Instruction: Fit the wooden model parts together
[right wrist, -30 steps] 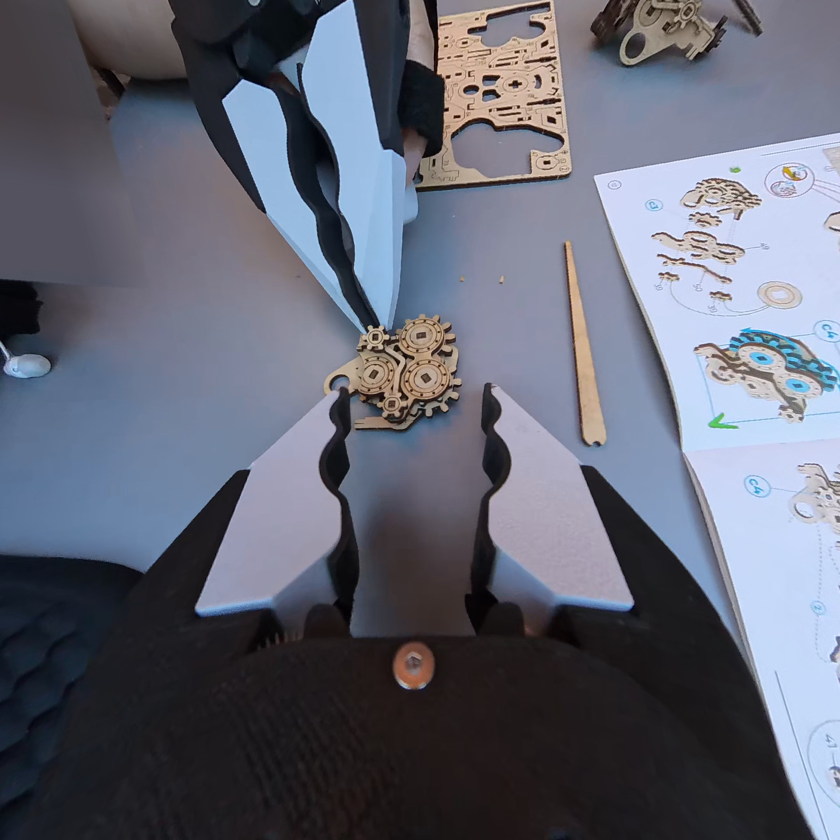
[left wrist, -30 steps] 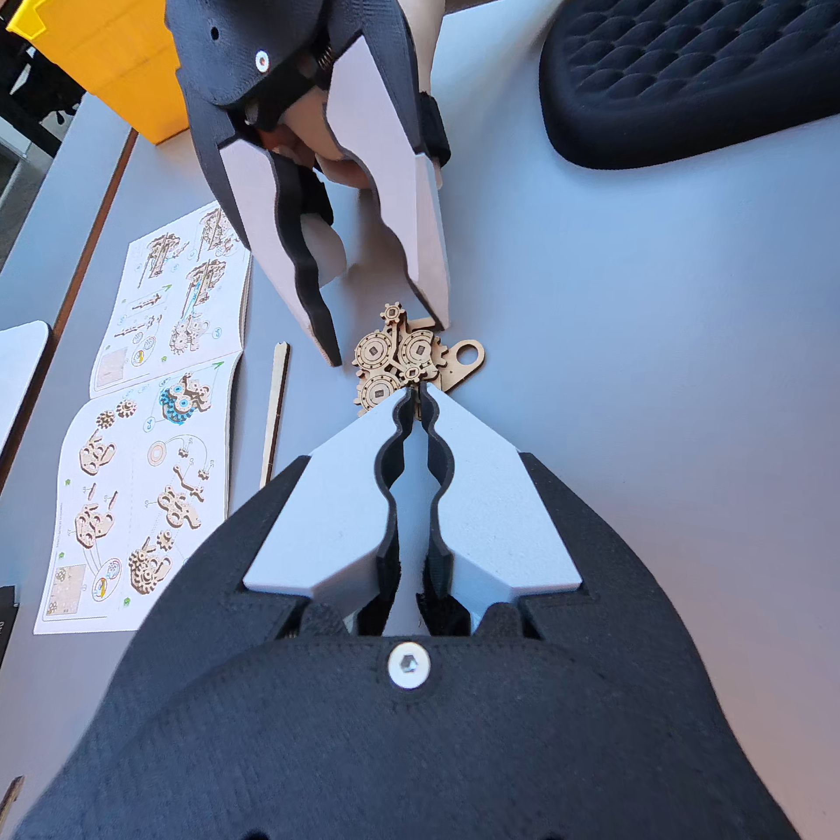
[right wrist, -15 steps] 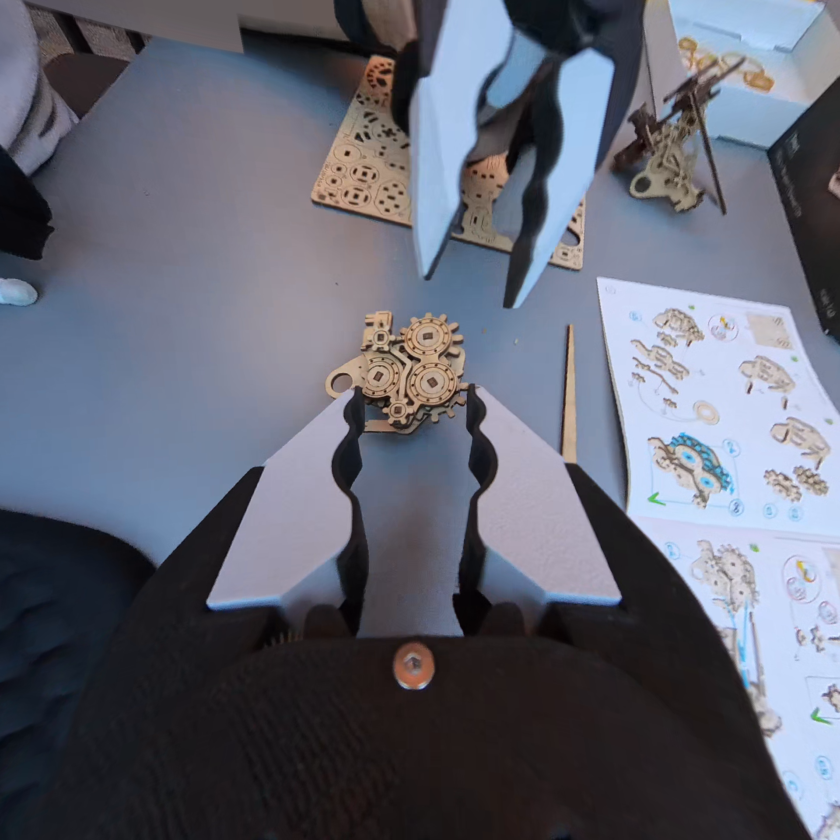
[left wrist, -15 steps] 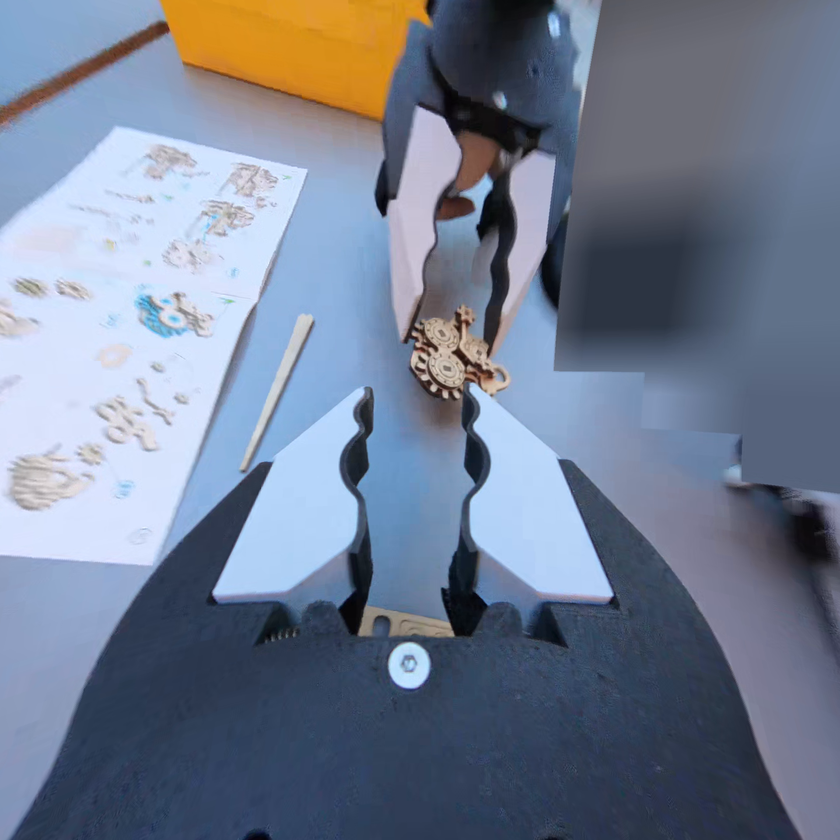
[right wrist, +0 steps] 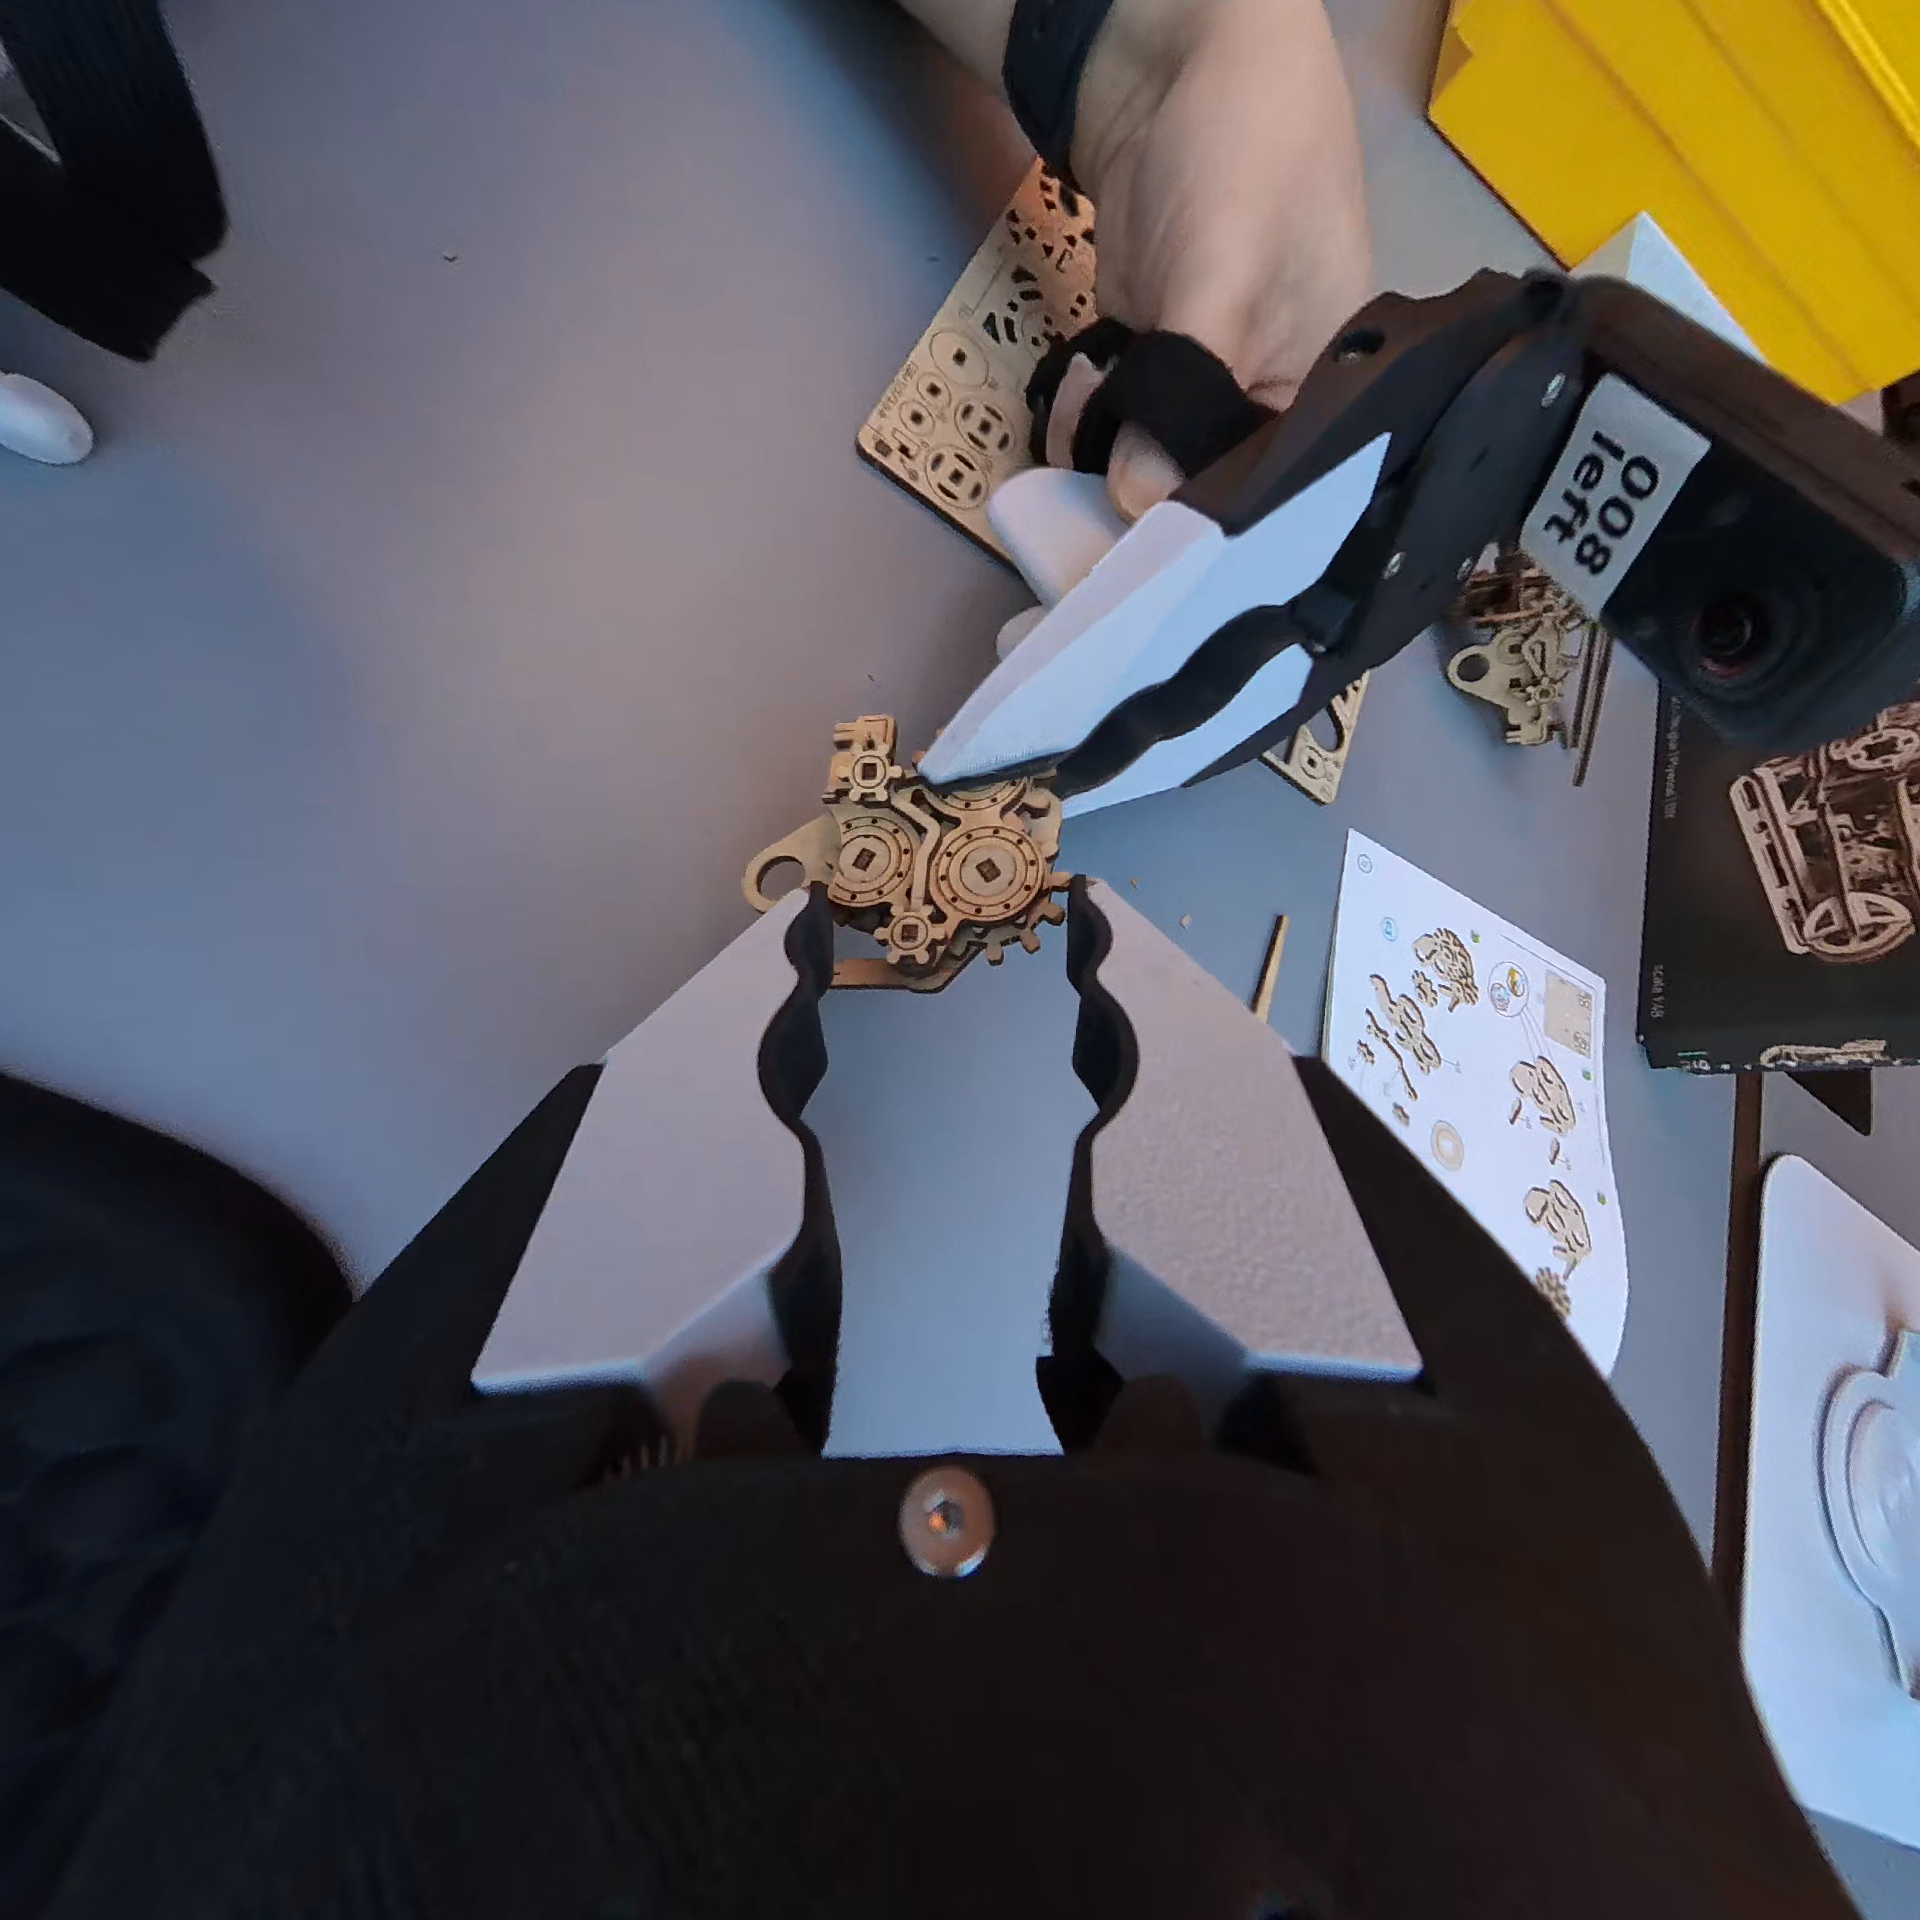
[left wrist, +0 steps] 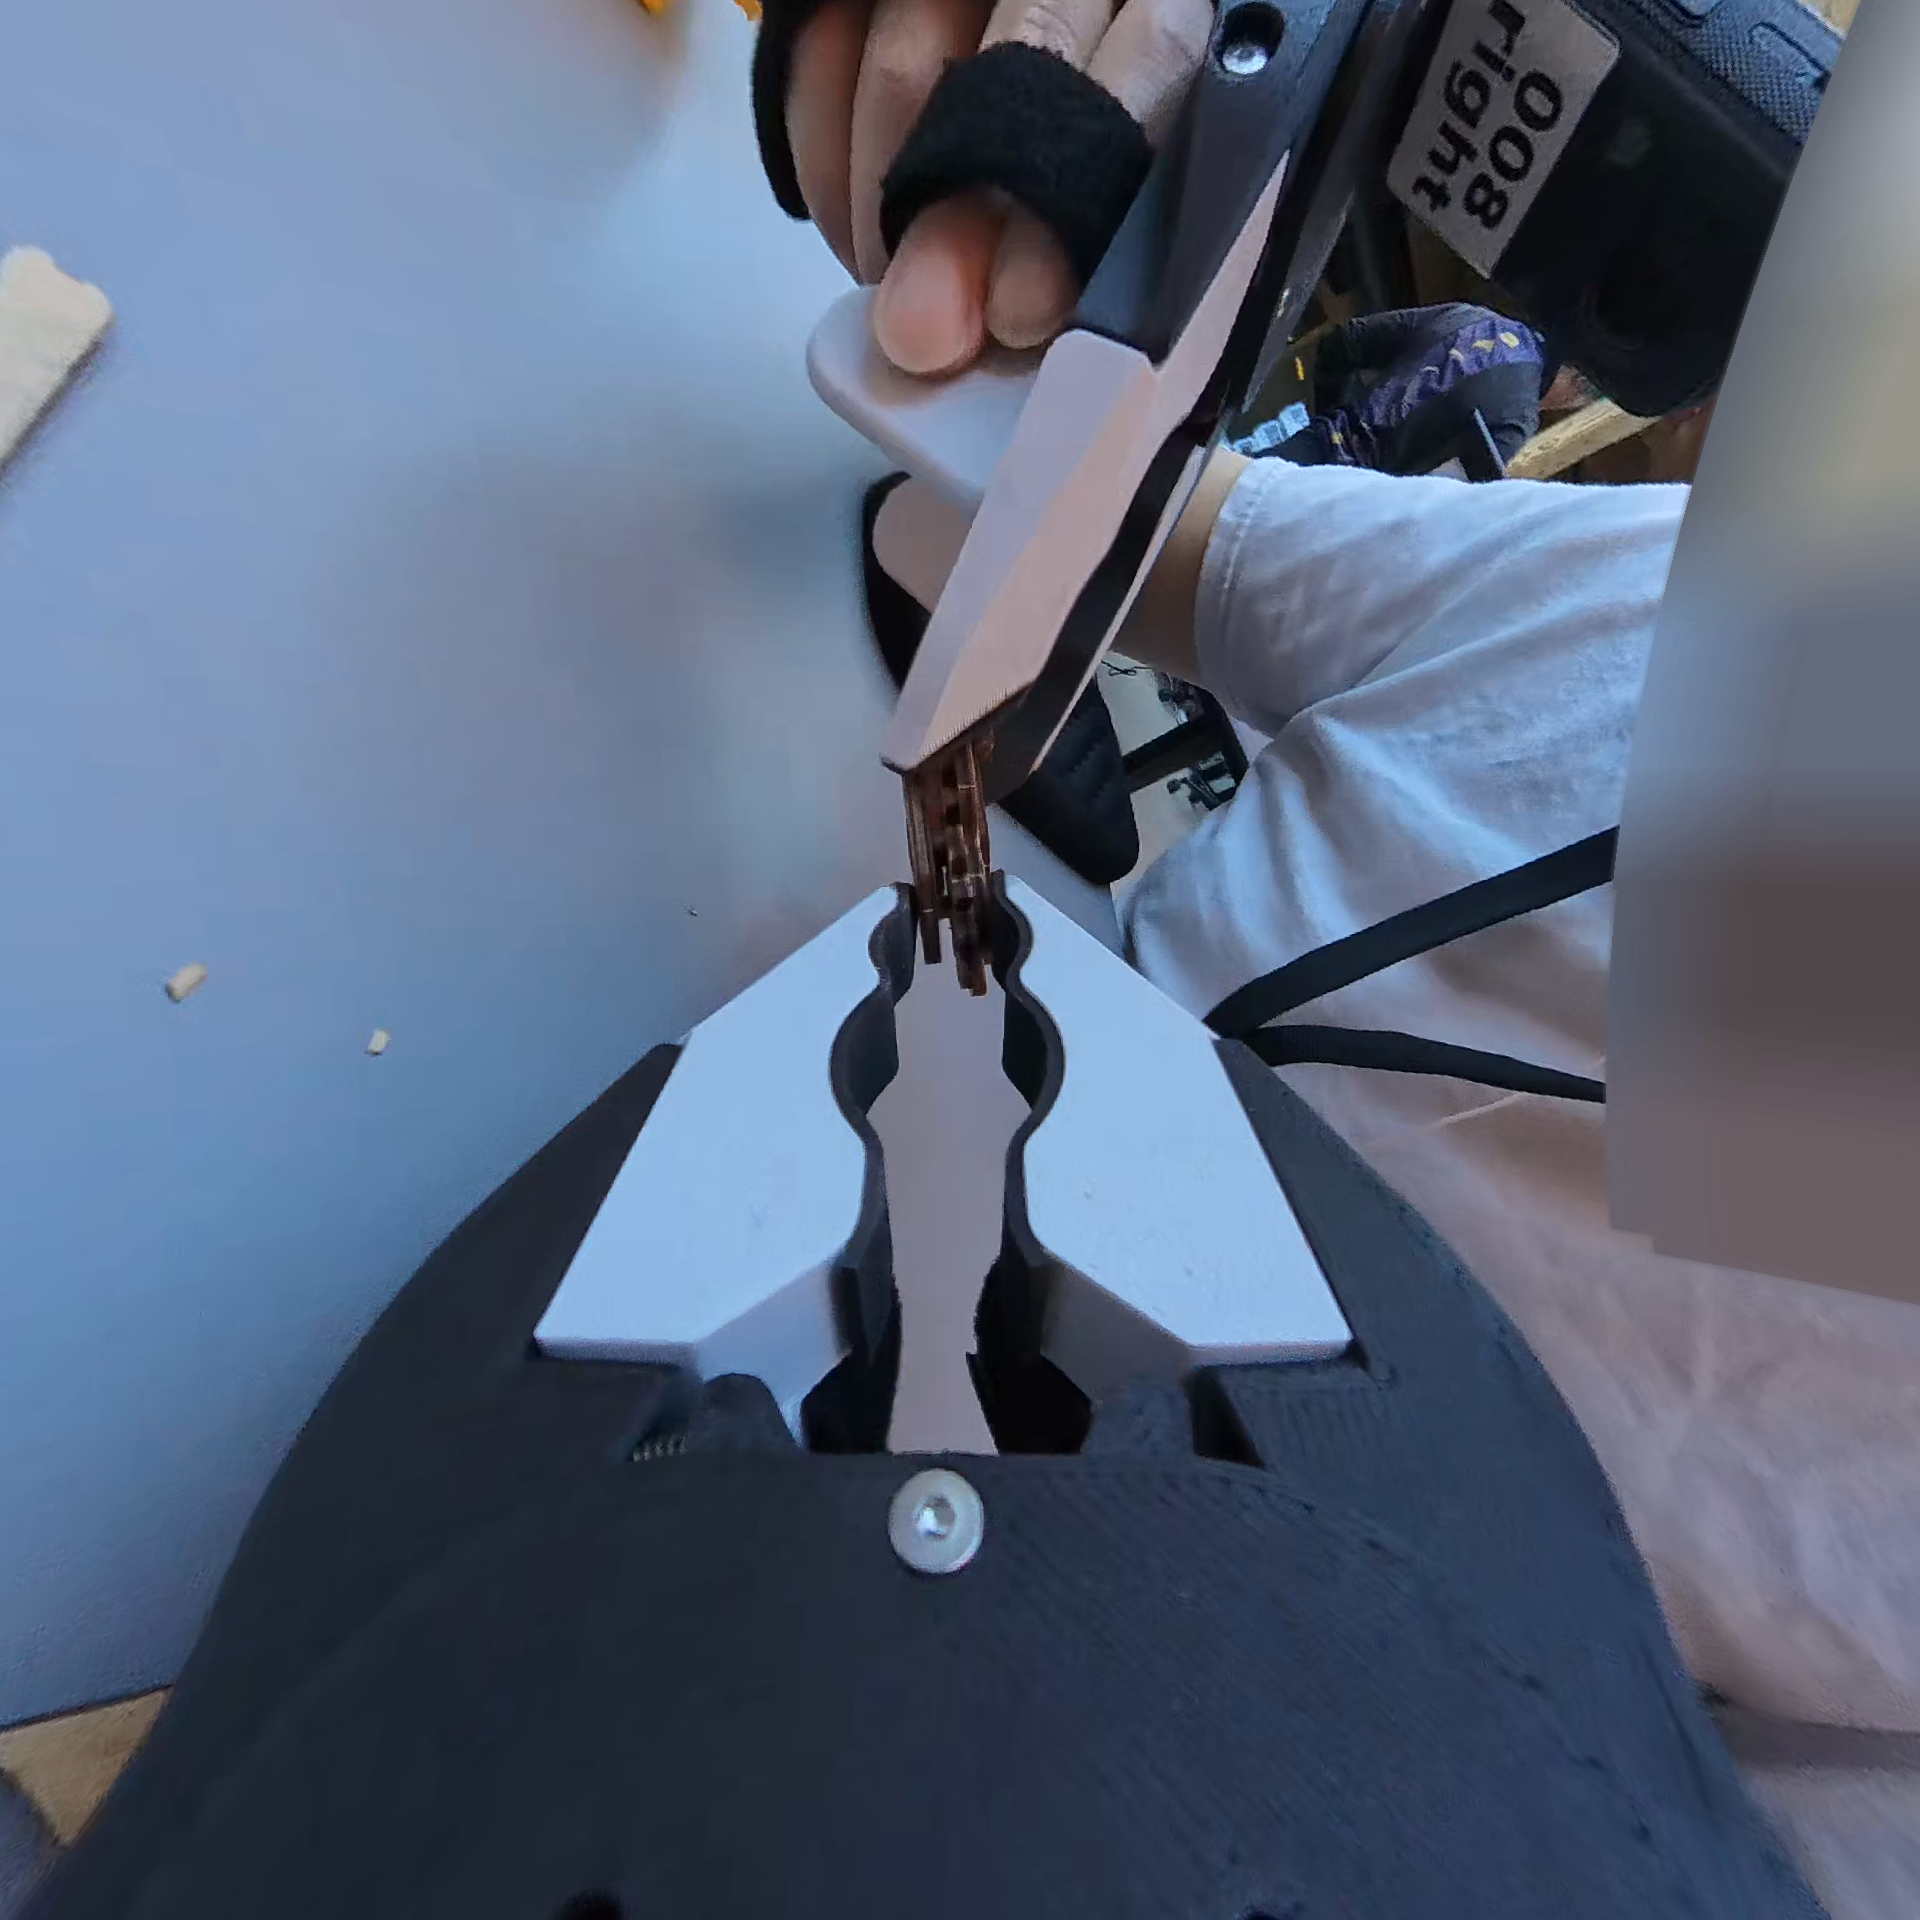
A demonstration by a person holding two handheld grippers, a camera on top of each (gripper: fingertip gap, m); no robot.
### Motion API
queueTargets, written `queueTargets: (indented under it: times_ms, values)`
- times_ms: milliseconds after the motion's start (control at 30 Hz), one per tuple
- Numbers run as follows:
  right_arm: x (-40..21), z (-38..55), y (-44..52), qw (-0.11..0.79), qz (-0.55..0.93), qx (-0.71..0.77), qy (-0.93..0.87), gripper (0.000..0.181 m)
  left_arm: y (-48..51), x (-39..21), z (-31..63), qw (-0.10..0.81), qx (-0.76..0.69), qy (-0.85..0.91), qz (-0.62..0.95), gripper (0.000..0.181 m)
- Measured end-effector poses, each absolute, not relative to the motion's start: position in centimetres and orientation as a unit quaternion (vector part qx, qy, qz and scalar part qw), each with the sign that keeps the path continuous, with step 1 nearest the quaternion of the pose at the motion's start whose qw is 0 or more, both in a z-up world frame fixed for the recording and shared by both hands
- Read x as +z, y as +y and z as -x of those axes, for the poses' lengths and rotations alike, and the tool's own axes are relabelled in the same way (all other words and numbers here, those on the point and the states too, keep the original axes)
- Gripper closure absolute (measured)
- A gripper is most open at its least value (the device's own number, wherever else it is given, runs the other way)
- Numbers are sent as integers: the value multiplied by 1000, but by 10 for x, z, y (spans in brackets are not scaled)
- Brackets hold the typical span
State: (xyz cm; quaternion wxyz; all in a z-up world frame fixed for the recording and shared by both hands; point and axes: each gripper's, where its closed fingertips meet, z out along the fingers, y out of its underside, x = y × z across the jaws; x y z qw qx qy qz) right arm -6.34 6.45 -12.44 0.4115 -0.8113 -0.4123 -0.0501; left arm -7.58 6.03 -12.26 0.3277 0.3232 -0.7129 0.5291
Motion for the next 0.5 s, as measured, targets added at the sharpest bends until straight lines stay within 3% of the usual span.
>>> queueTargets:
  times_ms: [233,300,400,500]
  values:
    - [-89,15,84,481,792,-193,-323,91,77,-105,34,270,598,-631,-415,171]
    - [-79,15,88,506,771,-225,-313,89,85,-91,22,262,636,-578,-439,172]
    - [-69,13,95,510,733,-320,-315,99,101,-74,8,247,681,-507,-466,172]
    - [-53,11,99,504,682,-436,-300,137,120,-62,-2,230,718,-440,-488,171]
